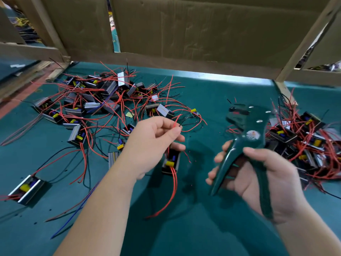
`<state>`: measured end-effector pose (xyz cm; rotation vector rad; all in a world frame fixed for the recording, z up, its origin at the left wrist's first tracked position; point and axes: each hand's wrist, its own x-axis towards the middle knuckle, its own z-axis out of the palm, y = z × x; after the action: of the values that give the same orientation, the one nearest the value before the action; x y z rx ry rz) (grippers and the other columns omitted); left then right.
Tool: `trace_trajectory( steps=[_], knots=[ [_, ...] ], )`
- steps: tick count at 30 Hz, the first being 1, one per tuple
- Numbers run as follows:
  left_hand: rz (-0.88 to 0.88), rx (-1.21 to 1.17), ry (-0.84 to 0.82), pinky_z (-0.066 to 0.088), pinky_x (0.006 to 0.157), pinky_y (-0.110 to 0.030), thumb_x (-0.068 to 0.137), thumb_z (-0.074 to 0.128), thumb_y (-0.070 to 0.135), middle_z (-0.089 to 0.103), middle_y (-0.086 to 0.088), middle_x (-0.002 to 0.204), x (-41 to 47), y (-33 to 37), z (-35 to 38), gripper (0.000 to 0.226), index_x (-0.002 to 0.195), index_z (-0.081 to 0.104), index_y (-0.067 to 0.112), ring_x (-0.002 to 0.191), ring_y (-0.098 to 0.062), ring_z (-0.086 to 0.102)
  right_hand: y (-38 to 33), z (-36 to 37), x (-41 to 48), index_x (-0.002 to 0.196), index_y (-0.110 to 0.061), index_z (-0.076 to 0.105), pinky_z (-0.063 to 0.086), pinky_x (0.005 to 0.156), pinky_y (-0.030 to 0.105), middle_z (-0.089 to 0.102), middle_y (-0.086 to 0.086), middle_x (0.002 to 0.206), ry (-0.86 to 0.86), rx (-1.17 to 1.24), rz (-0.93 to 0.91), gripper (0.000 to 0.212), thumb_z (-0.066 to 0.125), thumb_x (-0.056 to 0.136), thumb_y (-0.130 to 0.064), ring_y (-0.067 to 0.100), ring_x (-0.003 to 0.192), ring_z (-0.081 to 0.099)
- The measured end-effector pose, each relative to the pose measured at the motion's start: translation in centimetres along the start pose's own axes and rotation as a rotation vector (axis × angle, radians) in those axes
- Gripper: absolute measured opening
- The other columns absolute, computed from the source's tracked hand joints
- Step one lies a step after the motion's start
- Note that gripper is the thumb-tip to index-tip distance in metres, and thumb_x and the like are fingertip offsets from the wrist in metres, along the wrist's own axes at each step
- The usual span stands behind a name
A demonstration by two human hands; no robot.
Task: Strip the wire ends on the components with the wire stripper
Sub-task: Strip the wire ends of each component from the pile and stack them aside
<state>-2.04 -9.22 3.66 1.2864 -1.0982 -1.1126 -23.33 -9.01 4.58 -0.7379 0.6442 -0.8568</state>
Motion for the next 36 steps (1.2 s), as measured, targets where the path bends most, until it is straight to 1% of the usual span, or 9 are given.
trace_trajectory(
  steps=[9,12,16,20,23,26,30,33,36],
  knots=[
    [0.005,-0.308,0.043,0.043,0.043,-0.022,0.098,0.049,0.003,0.067,-0.006,0.072,0.0,0.0,2.0,0.011,0.091,0.055,0.01,0.051,-0.013,0.057,2.6,2.7,-0.4,0.119,-0.002,0.062,0.052,0.071,0.05,0.055,0.034,0.084,-0.345,-0.101,0.235,0.072,0.083,0.057,-0.031,0.04,0.071,0.063],
    [0.061,-0.262,0.055,0.048,0.059,-0.023,0.1,0.046,0.009,0.068,-0.005,0.078,0.2,0.0,1.9,0.013,0.09,0.054,0.013,0.063,-0.011,0.059,2.4,2.6,-0.3,0.124,-0.001,0.059,0.052,0.07,0.05,0.058,0.035,0.083,-0.348,-0.036,0.23,0.075,0.082,0.058,-0.03,0.041,0.073,0.062],
    [0.08,-0.354,-0.015,0.051,0.056,-0.02,0.103,0.039,0.015,0.07,-0.009,0.089,-0.1,0.1,2.1,0.017,0.089,0.049,0.014,0.073,-0.017,0.064,2.3,2.3,-0.3,0.123,0.001,0.06,0.051,0.07,0.055,0.061,0.026,0.099,-0.302,0.017,0.142,0.076,0.084,0.057,-0.026,0.043,0.071,0.062],
    [0.218,-0.505,0.02,0.056,0.082,-0.03,0.096,0.04,0.03,0.074,-0.009,0.094,0.3,0.7,0.6,0.023,0.09,0.052,0.012,0.092,-0.023,0.071,1.7,1.8,-0.3,0.122,0.004,0.059,0.05,0.068,0.058,0.061,0.02,0.111,-0.208,0.059,0.007,0.078,0.086,0.054,-0.023,0.045,0.07,0.063],
    [0.243,-0.51,0.053,0.057,0.075,-0.03,0.096,0.046,0.026,0.074,-0.011,0.089,0.5,1.0,-0.4,0.026,0.077,0.063,0.02,0.084,-0.025,0.072,1.2,1.6,-0.1,0.12,0.004,0.061,0.051,0.066,0.057,0.062,0.02,0.114,-0.146,0.056,-0.067,0.077,0.086,0.052,-0.025,0.044,0.07,0.063],
    [0.215,-0.286,0.114,0.056,0.069,-0.025,0.097,0.05,0.019,0.074,-0.004,0.082,0.4,0.3,0.2,0.018,0.081,0.058,0.016,0.077,-0.02,0.071,1.5,1.5,0.0,0.118,0.004,0.062,0.05,0.067,0.06,0.061,0.024,0.113,-0.128,0.041,-0.042,0.077,0.086,0.05,-0.026,0.047,0.07,0.061],
    [0.291,0.49,0.332,0.047,0.059,-0.018,0.082,0.068,0.033,0.065,0.01,0.066,0.3,-0.8,0.1,0.018,0.072,0.057,0.024,0.06,-0.005,0.059,1.9,1.5,0.0,0.119,0.004,0.061,0.05,0.067,0.061,0.059,0.026,0.118,-0.118,0.027,-0.027,0.08,0.086,0.05,-0.026,0.048,0.07,0.062],
    [0.147,0.867,0.241,0.045,0.054,-0.025,0.063,0.064,0.065,0.06,0.015,0.06,-0.4,-0.8,-0.1,0.039,0.065,0.054,0.028,0.059,0.001,0.055,2.0,1.4,0.0,0.12,0.004,0.061,0.05,0.068,0.061,0.057,0.024,0.126,-0.125,0.028,-0.038,0.078,0.085,0.052,-0.026,0.047,0.071,0.062],
    [0.047,1.102,0.131,0.045,0.061,-0.029,0.058,0.067,0.071,0.062,0.012,0.066,-0.5,-0.7,0.0,0.045,0.069,0.055,0.029,0.069,-0.007,0.059,2.1,1.3,0.1,0.118,0.002,0.063,0.051,0.067,0.059,0.059,0.024,0.123,-0.123,0.02,-0.022,0.077,0.085,0.05,-0.028,0.048,0.071,0.062]
  ],
)
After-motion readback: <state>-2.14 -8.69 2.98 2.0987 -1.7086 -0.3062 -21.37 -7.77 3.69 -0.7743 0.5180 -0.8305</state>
